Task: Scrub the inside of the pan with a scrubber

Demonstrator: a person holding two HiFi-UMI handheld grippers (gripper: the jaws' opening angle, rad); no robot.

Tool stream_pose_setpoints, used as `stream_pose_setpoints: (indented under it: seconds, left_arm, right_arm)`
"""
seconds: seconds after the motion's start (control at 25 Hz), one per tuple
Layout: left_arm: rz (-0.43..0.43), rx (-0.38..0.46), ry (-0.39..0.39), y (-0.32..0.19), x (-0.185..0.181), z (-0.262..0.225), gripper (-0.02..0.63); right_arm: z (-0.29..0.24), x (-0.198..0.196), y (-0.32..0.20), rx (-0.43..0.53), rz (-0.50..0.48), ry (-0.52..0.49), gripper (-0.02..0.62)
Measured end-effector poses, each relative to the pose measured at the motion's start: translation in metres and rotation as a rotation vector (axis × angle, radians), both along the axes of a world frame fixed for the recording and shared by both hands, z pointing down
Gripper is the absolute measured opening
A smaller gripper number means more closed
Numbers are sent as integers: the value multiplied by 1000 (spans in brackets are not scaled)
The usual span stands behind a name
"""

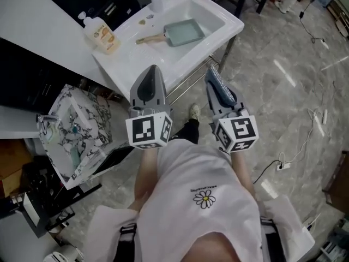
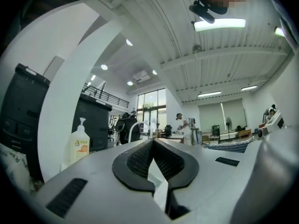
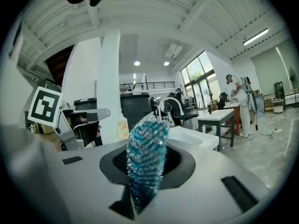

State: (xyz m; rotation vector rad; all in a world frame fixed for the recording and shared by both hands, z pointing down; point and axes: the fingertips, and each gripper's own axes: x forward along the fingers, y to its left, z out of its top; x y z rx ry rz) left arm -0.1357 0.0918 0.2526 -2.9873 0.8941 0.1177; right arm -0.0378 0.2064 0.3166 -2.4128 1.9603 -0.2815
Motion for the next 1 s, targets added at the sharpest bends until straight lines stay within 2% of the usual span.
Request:
stream_pose_setpoints:
  seconds: [0.12, 0.36, 0.6, 0.84, 1.0]
  left_arm:
    - [25, -18, 43, -46, 37, -19, 17]
    - [-19, -6, 104, -133, 96, -46, 17]
    - [-50, -11, 70, -187, 131, -37, 17]
    - [-90, -34, 50, -212, 142, -24, 17]
    - [-144, -25, -14, -225, 151, -12, 17]
  right_arm:
    - [-8, 36, -50, 2, -10, -5, 57]
    - [-16, 107, -135, -30, -28, 3, 57]
    - [-23, 145, -183, -17, -39, 6, 58]
    - [-18, 161, -208, -48, -66, 19, 58]
    - [-17, 168, -227, -58, -128, 32, 58]
